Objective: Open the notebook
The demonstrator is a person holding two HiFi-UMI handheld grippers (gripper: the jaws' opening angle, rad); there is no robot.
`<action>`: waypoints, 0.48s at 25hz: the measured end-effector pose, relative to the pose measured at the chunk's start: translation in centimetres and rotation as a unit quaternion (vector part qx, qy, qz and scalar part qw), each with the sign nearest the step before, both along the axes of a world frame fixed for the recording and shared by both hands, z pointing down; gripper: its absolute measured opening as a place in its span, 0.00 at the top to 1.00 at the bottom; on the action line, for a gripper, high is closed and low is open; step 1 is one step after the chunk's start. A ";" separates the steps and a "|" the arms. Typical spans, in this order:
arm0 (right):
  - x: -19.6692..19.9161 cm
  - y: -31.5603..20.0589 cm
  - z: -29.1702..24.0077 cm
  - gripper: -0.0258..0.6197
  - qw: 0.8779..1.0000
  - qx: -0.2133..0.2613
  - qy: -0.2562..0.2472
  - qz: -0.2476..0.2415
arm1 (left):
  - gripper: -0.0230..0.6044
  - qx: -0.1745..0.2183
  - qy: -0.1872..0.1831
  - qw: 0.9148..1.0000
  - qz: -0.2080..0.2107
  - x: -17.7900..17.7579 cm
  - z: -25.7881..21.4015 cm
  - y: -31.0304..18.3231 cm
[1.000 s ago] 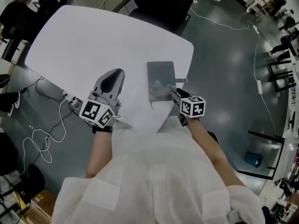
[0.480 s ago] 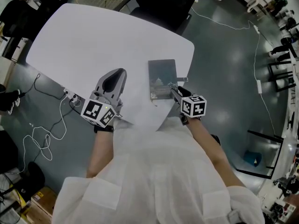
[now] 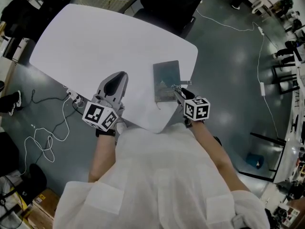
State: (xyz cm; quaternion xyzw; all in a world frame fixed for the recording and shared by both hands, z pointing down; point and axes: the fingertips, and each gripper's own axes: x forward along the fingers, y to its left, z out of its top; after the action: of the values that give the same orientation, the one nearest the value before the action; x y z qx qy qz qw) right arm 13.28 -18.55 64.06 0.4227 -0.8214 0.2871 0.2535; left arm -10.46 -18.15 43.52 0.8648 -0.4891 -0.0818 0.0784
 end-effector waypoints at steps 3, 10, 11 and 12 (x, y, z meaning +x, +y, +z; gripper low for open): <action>-0.6 0.0 -0.8 0.69 1.000 0.001 0.008 0.002 | 0.92 -0.003 0.003 1.000 0.004 -0.7 -0.5 -0.3; -2.1 0.0 -2.5 0.69 0.999 0.014 0.016 0.024 | 0.92 -0.001 -0.007 1.000 0.021 -3.0 -1.6 -1.6; -2.2 0.0 -2.7 0.71 0.999 0.018 0.017 0.029 | 0.92 -0.001 -0.008 1.000 0.022 -3.4 -1.8 -1.8; -2.4 0.0 -3.0 0.71 0.999 0.023 0.019 0.033 | 0.92 -0.002 -0.008 1.000 0.023 -3.8 -1.9 -1.9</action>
State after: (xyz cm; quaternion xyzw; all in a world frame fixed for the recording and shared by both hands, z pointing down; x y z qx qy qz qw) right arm 10.90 -18.58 61.04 0.4612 -0.8082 0.2679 0.2497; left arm -14.23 -20.06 41.61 0.8761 -0.4702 -0.0723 0.0780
